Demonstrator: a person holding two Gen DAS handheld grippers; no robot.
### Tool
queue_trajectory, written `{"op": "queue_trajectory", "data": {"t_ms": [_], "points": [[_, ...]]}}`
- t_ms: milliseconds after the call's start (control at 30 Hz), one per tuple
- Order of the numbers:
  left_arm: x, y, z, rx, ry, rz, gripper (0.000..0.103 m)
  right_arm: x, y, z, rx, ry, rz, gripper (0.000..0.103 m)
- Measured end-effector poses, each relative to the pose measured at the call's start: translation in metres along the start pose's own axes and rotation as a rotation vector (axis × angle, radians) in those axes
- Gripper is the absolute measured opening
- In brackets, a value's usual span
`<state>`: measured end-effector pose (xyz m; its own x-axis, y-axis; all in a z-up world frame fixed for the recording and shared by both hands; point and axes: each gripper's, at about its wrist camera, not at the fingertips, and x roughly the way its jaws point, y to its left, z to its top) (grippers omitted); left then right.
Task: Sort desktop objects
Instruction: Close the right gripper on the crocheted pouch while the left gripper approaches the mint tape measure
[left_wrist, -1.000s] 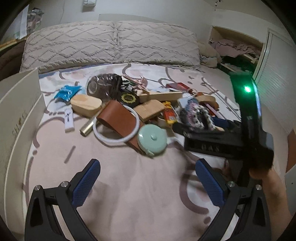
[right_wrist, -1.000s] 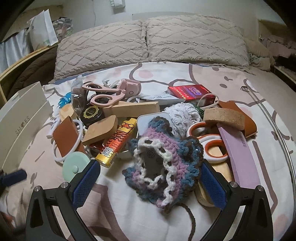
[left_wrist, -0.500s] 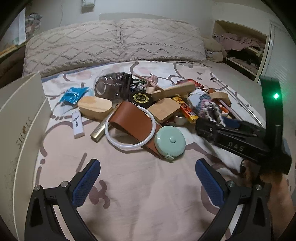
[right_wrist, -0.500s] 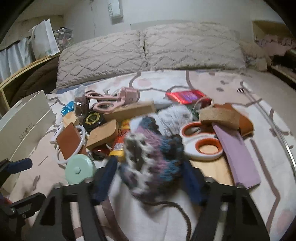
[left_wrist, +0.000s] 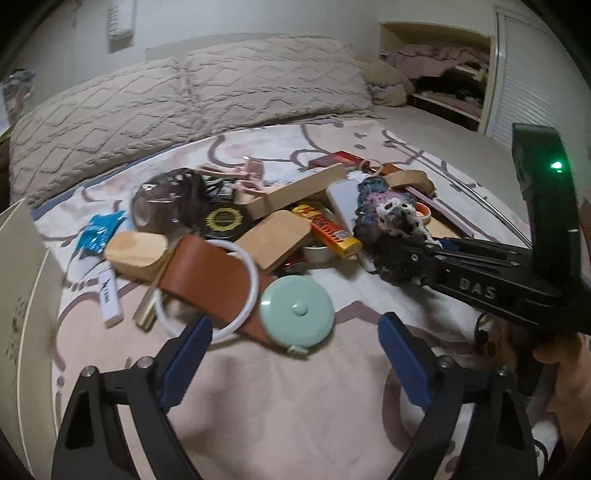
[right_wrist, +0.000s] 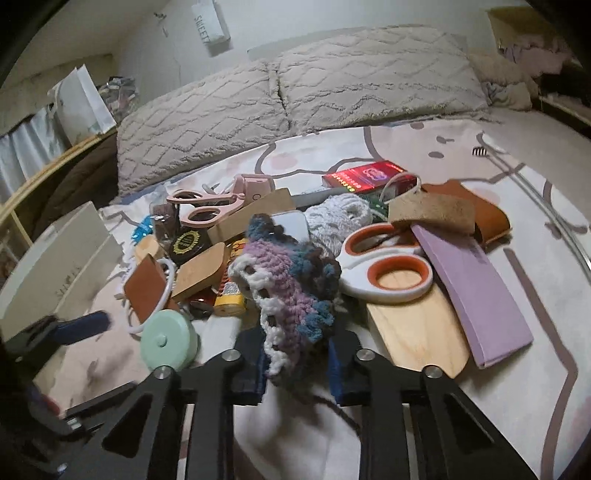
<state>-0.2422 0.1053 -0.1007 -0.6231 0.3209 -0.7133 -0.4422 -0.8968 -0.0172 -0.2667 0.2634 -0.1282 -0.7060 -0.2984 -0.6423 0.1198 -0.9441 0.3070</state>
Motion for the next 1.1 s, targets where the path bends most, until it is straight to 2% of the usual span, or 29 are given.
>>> {"op": "queue_trajectory", "data": {"t_ms": [100,200,267,433,600,767,833,1100], "points": [[0.01,-0.002,0.002,0.013,0.017,-0.021,0.077,-0.004,-0.003,-0.004,0.021,0.009,0.03,0.021],[0.017,-0.003,0.003,0.02,0.025,-0.022,0.075,-0.008,-0.005,-0.008,0.038,0.019,0.068,0.021],[0.017,-0.004,0.004,0.02,0.018,-0.03,0.073,-0.008,-0.004,-0.009,0.04,0.025,0.077,0.02],[0.016,-0.004,0.002,0.017,0.004,-0.022,0.058,-0.012,-0.004,-0.014,0.048,0.03,0.089,0.02],[0.016,-0.009,-0.001,0.048,0.008,-0.007,0.047,-0.013,-0.005,-0.017,0.062,0.04,0.097,0.02],[0.017,-0.026,-0.005,0.133,-0.001,0.036,0.047,-0.013,-0.003,-0.021,0.061,0.055,0.099,0.02],[0.016,-0.028,-0.007,0.147,-0.008,0.04,0.043,-0.014,-0.003,-0.024,0.066,0.065,0.108,0.02],[0.007,-0.018,-0.012,0.095,-0.006,0.016,0.035,-0.016,0.004,-0.03,0.049,0.08,0.119,0.02]]}}
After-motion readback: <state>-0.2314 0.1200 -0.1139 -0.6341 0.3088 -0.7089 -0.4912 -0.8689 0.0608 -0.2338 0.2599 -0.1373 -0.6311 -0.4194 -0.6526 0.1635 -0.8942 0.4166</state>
